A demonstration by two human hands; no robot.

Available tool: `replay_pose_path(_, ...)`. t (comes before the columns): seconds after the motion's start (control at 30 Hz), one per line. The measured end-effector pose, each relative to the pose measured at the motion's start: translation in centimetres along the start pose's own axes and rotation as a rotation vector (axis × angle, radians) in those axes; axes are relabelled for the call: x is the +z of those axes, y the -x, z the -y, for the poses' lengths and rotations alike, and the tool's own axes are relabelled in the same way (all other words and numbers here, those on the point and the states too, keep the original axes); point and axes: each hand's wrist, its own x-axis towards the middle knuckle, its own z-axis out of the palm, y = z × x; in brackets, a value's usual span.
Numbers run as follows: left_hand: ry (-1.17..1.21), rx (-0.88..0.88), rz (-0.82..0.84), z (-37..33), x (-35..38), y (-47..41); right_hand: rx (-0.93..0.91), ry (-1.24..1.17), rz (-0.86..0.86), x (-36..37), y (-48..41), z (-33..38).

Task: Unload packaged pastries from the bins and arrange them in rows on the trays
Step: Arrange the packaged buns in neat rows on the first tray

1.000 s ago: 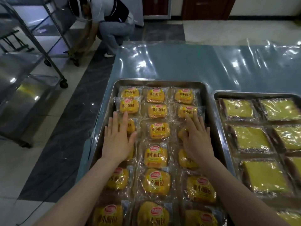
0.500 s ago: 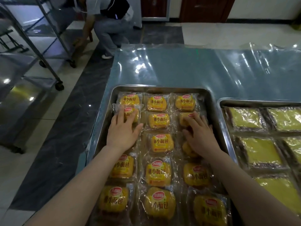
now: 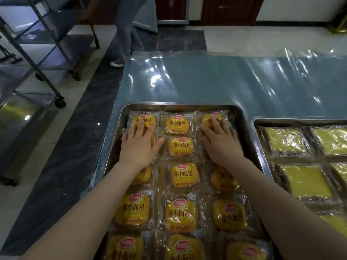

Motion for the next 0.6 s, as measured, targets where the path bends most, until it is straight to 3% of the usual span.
replay_pose_path(0.17, -0.014, 0.028, -0.010, 0.0, -0.1, 0.5, 0.046, -0.060, -0.037, -0.1, 0.7, -0.5)
replay_pose_path(0.33, 0.101, 0.064, -0.066, 0.2, -0.3, 5.8, -0.024, -0.164, -0.119, -0.8, 5.6, -0.9)
replay_pose_path(0.6, 0.034, -0.006, 0.043, 0.6, 1.9, 11.8, -0.008, -0.092, 0.117, 0.9, 11.8, -0.5)
